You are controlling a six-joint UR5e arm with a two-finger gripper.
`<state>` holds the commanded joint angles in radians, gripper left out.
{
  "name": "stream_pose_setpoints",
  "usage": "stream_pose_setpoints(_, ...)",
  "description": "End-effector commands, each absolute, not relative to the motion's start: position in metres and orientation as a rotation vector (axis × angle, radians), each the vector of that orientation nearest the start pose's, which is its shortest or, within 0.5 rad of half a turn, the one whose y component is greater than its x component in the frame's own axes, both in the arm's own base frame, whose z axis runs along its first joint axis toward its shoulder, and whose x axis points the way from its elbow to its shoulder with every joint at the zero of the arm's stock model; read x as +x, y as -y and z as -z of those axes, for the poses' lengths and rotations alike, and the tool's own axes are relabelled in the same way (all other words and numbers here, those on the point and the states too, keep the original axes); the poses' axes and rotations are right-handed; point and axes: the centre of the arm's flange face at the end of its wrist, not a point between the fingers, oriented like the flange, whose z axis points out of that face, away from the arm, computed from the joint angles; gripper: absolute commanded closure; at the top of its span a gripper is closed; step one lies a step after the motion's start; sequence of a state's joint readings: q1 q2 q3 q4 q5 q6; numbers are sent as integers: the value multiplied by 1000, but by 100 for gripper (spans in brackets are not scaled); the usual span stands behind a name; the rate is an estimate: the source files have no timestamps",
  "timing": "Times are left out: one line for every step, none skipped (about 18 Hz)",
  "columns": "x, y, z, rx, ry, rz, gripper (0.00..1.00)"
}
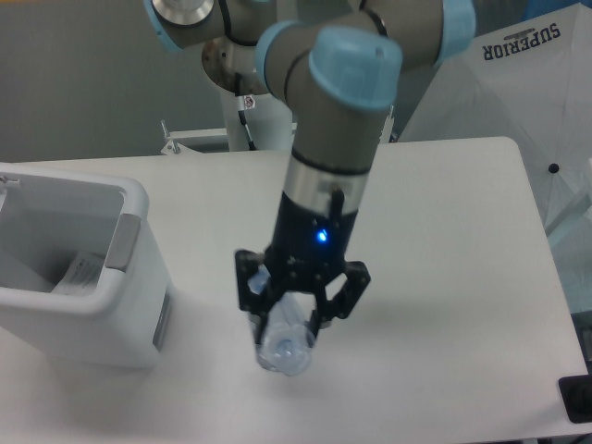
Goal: Place the trash in the trash can
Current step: 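Lift the bottle and carry it over the white bin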
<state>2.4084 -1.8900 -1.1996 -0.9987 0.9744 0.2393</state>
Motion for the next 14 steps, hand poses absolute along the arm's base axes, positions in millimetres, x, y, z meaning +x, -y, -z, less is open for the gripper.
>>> stream_pose_setpoints(-352, -576, -589, -2250, 435, 239, 40)
stream_pose_setpoints(-346, -575, -597, -2228, 406, 249, 40)
stream_pose_setpoints(-343, -574, -604, -2204, 377, 262, 40)
stream_pose_setpoints(-340, -575, -609, -2180, 354, 279, 40)
stream_pose_setpoints(-335, -575, -613, -2164, 337, 296, 40)
stream_pose_setpoints(-328, -573, -621, -2154, 321, 295, 40)
stream_pose_setpoints(-320, -569, -631, -2145, 308, 287, 40)
stream_pose_setpoints(-312, -569, -636, -2141, 293, 285, 40)
stream_pose_setpoints(-301, -573, -639, -2142, 273, 292, 40)
stream_pose_setpoints(-288, -574, -645, -2138, 249, 297, 40)
stream_pose_setpoints(-279, -576, -648, -2138, 234, 299, 40)
stream_pose_setpoints(-271, -579, -649, -2139, 219, 306, 40)
stream_pose_setpoints(-263, -580, -652, -2138, 205, 309, 40)
stream_pose_setpoints(-256, -580, -653, -2138, 195, 314, 40)
